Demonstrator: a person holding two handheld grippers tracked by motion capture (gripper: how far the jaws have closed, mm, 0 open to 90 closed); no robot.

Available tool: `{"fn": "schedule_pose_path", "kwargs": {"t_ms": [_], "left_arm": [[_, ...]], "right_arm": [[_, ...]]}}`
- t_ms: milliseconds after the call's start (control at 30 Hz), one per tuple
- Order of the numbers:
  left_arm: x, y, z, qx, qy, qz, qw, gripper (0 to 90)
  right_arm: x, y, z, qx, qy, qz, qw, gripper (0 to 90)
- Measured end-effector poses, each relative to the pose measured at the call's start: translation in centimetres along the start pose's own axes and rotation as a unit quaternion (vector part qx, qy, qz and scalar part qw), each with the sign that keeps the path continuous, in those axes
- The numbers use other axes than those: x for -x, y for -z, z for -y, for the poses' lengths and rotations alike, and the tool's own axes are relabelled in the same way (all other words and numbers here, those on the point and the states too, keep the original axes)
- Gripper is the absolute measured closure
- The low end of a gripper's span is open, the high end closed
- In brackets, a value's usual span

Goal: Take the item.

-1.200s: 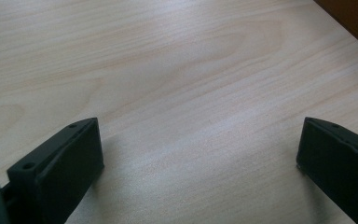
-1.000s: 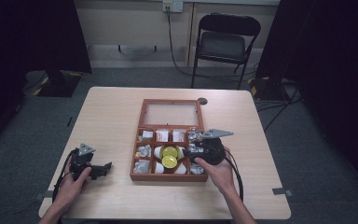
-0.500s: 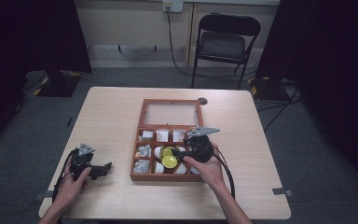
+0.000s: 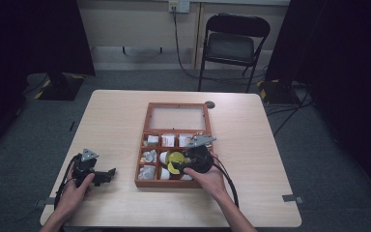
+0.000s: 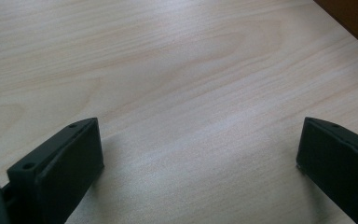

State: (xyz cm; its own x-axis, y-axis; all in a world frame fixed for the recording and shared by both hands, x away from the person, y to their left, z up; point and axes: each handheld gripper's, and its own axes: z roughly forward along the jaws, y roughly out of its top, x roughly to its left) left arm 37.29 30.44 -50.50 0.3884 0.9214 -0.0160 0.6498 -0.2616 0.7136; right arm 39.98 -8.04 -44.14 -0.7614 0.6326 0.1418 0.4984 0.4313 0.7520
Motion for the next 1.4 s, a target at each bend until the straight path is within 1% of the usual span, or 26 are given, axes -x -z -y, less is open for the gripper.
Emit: {"fn": "schedule_pose_path", "kwargs": {"t_ms": [33,233,300,367,633,867,1067,1200,1233,1267,1333,1400], "left_arm": [[0.0,0.0,0.0,0.0,0.0,0.0,1.0,0.0],[0.0,0.0,0.0,0.0,0.0,0.0,1.0,0.0],[0.0,0.0,0.0,0.0,0.0,0.0,1.0,0.0],[0.0,0.0,0.0,0.0,0.0,0.0,1.0,0.0],[0.0,0.0,0.0,0.0,0.0,0.0,1.0,0.0],[0.0,0.0,0.0,0.0,0.0,0.0,1.0,0.0],[0.0,0.0,0.0,0.0,0.0,0.0,1.0,0.0],[0.0,0.0,0.0,0.0,-0.001,0.0,1.0,0.0],[0.0,0.0,0.0,0.0,0.0,0.0,1.0,0.0],[0.0,0.0,0.0,0.0,0.0,0.0,1.0,0.0],[0.0,0.0,0.0,0.0,0.0,0.0,1.0,0.0],[0.0,0.0,0.0,0.0,0.0,0.0,1.0,0.0]], "right_arm": [[-0.2,-0.3,0.1,-0.007,0.001,-0.003,1.0,36.9],[-0.4,-0.8,0.4,-0.019,0.006,-0.008,0.9998,39.1],[-0.4,-1.0,0.4,-0.027,0.01,-0.003,0.9996,39.4],[-0.3,-1.3,0.6,-0.037,0.007,-0.007,0.9993,39.4],[-0.3,-1.7,0.6,-0.051,0.007,-0.01,0.9986,39.4],[-0.5,-1.8,0.6,-0.057,0.015,-0.016,0.9981,39.6],[-0.6,-2.0,0.6,-0.063,0.02,-0.016,0.9976,39.7],[-0.7,-2.0,0.6,-0.071,0.028,-0.021,0.9969,39.4],[-0.8,-2.2,0.6,-0.078,0.035,-0.023,0.9961,38.6],[-0.8,-2.2,0.6,-0.078,0.035,-0.023,0.9961,38.6],[-0.9,-2.4,0.6,-0.091,0.042,-0.023,0.9947,37.7],[-1.0,-2.4,0.6,-0.093,0.043,-0.02,0.9946,37.8]]}}
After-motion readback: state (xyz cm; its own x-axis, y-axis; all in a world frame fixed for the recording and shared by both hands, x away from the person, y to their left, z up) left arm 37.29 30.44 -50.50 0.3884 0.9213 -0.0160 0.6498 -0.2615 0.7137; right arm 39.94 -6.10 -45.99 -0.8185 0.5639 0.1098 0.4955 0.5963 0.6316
